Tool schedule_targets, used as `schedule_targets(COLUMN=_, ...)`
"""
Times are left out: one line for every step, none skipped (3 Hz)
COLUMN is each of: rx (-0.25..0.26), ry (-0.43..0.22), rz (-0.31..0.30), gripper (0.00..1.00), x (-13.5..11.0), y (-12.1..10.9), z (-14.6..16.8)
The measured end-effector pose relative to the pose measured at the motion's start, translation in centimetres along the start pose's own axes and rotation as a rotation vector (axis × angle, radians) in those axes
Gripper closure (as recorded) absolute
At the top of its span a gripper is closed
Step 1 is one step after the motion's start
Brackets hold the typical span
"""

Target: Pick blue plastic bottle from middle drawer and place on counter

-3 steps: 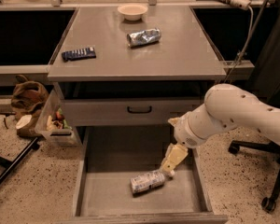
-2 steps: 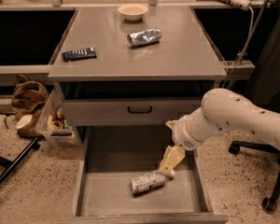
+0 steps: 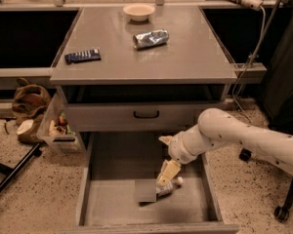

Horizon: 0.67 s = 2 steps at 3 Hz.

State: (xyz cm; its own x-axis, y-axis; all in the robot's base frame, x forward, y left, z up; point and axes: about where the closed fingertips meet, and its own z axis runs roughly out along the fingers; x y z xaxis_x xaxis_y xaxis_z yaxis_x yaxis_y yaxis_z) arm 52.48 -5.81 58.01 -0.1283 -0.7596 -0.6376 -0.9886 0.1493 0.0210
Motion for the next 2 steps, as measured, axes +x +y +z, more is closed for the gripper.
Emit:
schedule_targets(rx=-0.041, ry=-0.056, rz=0.002, gripper=0.0, x=2.0, y=-0.2, z=3.2)
schedule_targets(rx=-0.043, ry=-0.114, rz=0.015, gripper=0.0, x=4.2, y=-0.1, z=5.2)
